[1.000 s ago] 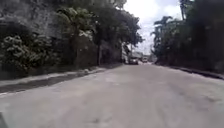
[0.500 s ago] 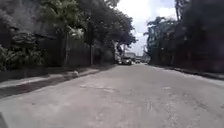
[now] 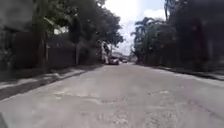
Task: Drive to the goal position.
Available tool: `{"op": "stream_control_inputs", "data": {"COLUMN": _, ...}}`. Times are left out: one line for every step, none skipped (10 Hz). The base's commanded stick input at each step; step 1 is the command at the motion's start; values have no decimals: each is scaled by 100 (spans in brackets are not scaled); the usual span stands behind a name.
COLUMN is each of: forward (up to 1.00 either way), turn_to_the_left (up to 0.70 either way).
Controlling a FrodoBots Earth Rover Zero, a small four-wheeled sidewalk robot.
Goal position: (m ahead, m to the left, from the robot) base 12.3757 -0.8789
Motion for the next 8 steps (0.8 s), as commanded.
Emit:
{"op": "stream_control_inputs", "data": {"forward": 100, "turn_to_the_left": -16}}
{"op": "stream_control_inputs", "data": {"forward": 100, "turn_to_the_left": -23}}
{"op": "stream_control_inputs", "data": {"forward": 100, "turn_to_the_left": -29}}
{"op": "stream_control_inputs", "data": {"forward": 100, "turn_to_the_left": -32}}
{"op": "stream_control_inputs", "data": {"forward": 100, "turn_to_the_left": -19}}
{"op": "stream_control_inputs", "data": {"forward": 100, "turn_to_the_left": -7}}
{"op": "stream_control_inputs", "data": {"forward": 100, "turn_to_the_left": -4}}
{"op": "stream_control_inputs", "data": {"forward": 100, "turn_to_the_left": -1}}
